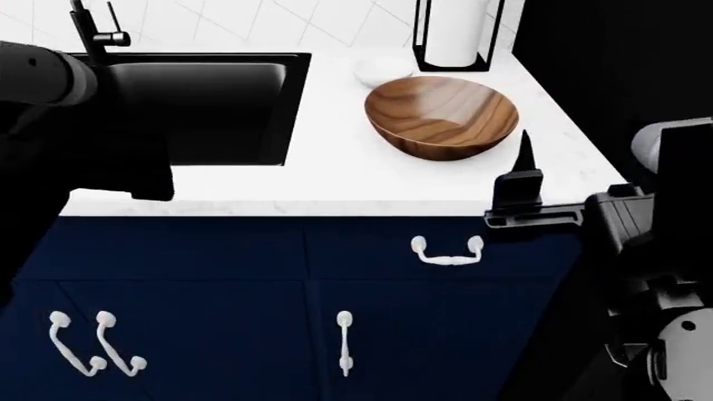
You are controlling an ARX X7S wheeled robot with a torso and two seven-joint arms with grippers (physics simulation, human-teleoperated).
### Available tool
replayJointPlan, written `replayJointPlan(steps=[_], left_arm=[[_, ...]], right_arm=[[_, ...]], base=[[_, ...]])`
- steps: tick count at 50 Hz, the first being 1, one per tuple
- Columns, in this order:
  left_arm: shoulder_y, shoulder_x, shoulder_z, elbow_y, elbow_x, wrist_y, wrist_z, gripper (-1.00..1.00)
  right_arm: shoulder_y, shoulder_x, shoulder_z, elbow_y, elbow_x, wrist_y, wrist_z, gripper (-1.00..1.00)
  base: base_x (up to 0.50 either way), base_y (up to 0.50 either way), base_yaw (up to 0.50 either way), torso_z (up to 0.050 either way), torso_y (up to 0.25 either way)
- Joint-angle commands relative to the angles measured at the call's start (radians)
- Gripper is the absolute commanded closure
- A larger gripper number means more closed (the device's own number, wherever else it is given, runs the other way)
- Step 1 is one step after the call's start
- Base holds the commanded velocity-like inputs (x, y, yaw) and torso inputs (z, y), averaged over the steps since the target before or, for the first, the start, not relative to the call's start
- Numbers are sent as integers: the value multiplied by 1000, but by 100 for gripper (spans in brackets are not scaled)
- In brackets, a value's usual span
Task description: Stack the bowls in the sink.
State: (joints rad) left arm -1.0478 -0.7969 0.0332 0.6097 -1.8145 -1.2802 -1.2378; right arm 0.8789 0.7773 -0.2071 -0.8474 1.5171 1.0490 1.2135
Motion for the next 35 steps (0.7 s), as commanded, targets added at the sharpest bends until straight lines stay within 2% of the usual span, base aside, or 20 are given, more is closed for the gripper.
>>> replayJointPlan(steps=[1,12,23,35], left_arm=[[-267,-204,190,-77,-408,-80,-244,-100],[-412,-221,324,-103,-484,-60,-275,-100],[-523,-218,412,-110,-520,-14,-286,-100],[-555,-214,450,-133,-483,-22,-254,-100]], right_arm=[[276,71,-127,57,345,97,293,-100],[234,46,-97,64,317,40,237,-100],[217,41,-89,60,290,30,202,-100],[200,45,-87,63,280,16,192,-100]], base=[[0,0,0,0,0],[47,0,0,0,0],[500,0,0,0,0],[500,-49,0,0,0]])
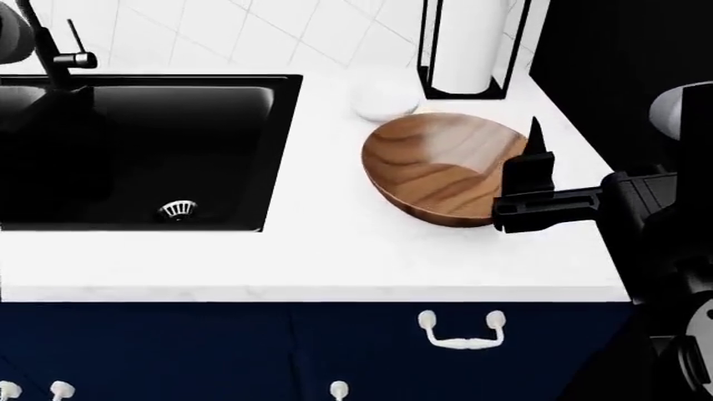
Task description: Stack the bowls in the sink.
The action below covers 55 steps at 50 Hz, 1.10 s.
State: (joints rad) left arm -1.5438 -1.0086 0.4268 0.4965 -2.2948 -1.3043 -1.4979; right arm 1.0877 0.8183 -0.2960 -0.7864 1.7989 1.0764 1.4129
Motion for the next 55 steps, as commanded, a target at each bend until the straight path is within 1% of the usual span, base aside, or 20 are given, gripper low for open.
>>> replayJointPlan(steps=[1,19,27,35,40,41,42,44,45,46,48,51,53,55], left_arm=[[-63,-2,60,-21,-2,2,7,-100],[-125,-17,127,-19,-22,28,0,-100],[-125,-29,138,-12,-12,35,15,-100],[-145,-33,157,-13,-15,39,19,-100],[-169,-37,174,-15,-29,44,13,-100],[-173,-38,177,-15,-31,45,12,-100],[-178,-38,180,-16,-33,46,11,-100],[-187,-39,186,-17,-36,47,10,-100],[-192,-38,190,-19,-38,48,9,-100],[-199,-37,195,-21,-40,49,7,-100],[-213,-33,203,-26,-46,50,4,-100],[-227,-31,213,-30,-50,52,4,-100],[-228,-30,216,-29,-46,54,8,-100],[-229,-30,219,-28,-43,56,12,-100]], right_arm=[[-13,5,4,2,-4,-13,-10,-100],[7,11,-8,-3,14,-18,-9,-100],[4,13,-19,-4,9,-17,-4,-100],[14,15,-29,1,35,-27,18,-100],[109,23,-77,31,159,-43,110,-100],[141,31,-108,47,207,-49,143,-100],[187,65,-173,60,241,-87,156,-100],[346,161,-404,73,304,-213,157,-100],[436,190,-508,79,341,-256,157,-100],[511,207,-581,92,388,-289,157,-100],[626,221,-667,123,484,-318,156,-100],[735,231,-740,159,593,-330,154,-100],[792,246,-810,173,645,-335,154,-100],[813,261,-856,182,671,-340,151,-100]], base=[[500,-78,0,0,0],[500,-50,0,0,1],[487,0,0,0,1],[121,0,0,0,1],[0,0,0,0,0],[0,0,0,0,0],[0,0,0,0,0],[0,0,0,0,5],[0,0,0,0,0],[0,0,0,0,0],[0,0,0,0,0],[0,0,0,0,0],[0,0,0,0,0],[0,0,0,0,0]])
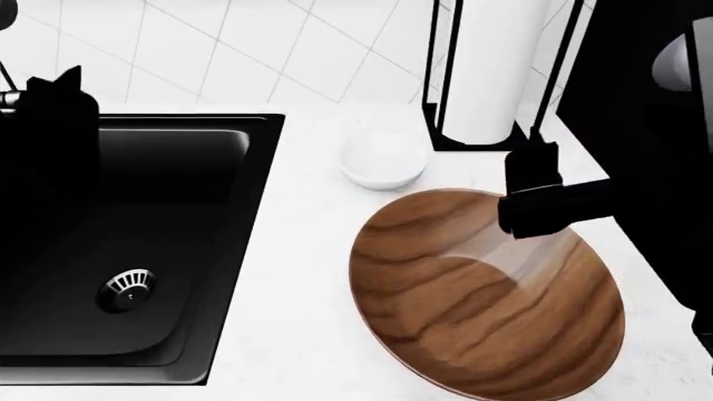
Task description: Stack the bowls in the sink.
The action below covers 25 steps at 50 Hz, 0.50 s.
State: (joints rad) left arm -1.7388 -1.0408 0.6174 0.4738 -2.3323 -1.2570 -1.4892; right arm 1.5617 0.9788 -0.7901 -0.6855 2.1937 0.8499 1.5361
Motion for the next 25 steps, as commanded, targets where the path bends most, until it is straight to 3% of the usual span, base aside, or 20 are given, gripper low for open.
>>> replayJointPlan(steps=[1,12,25], left_arm=[[-35,3,30,-5,-4,10,4,-100],[-39,0,46,0,11,20,21,-100],[-34,-6,63,10,26,34,35,-100]], right_arm=[[337,111,-376,83,283,-123,25,-100],[214,214,-434,59,285,-229,-54,-100],[18,250,-520,80,128,-316,-185,-100]], base=[[0,0,0,0,0],[0,0,0,0,0],[0,0,0,0,0]])
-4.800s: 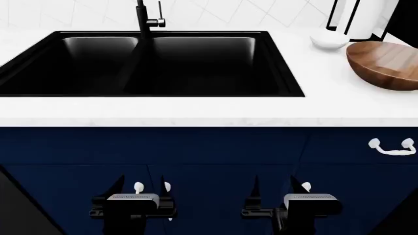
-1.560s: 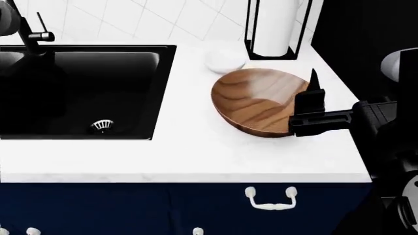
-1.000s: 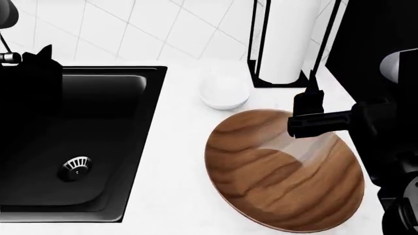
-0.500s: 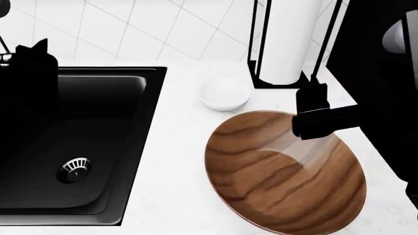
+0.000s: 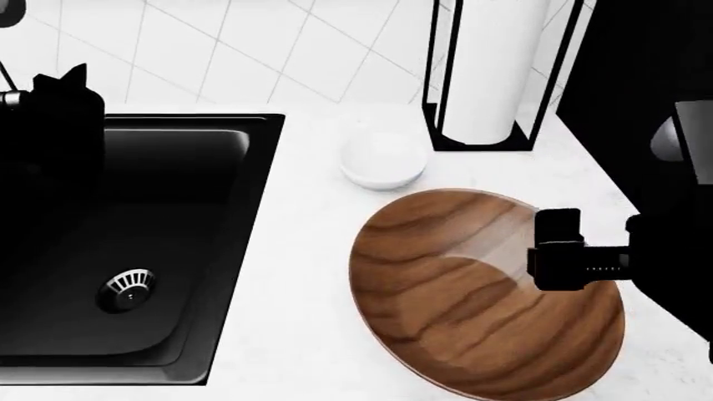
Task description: Stack the bowls in the sink.
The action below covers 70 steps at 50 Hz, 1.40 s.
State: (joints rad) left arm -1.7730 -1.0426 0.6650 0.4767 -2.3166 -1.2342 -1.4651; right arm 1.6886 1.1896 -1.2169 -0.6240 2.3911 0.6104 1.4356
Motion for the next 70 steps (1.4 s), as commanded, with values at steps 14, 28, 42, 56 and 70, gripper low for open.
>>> replayJointPlan(steps=[14,28,42,56,70], left_arm=[[3,-10,29,13,26,22,28,-100],[0,-9,43,16,38,30,38,-100],[-13,-11,57,16,37,36,42,-100],[-18,-11,70,19,43,43,47,-100],[-42,7,92,7,44,50,40,-100]], right_arm=[[-160,64,-118,41,-110,-89,-119,-100],[-181,67,-131,40,-116,-74,-147,-100],[-194,57,-131,14,-90,-44,-219,-100],[-157,101,-90,-20,-80,-51,-225,100],[-40,193,34,-59,-83,-82,-236,100]], base=[[0,0,0,0,0],[0,0,0,0,0],[0,0,0,0,0],[0,0,0,0,0],[0,0,0,0,0]])
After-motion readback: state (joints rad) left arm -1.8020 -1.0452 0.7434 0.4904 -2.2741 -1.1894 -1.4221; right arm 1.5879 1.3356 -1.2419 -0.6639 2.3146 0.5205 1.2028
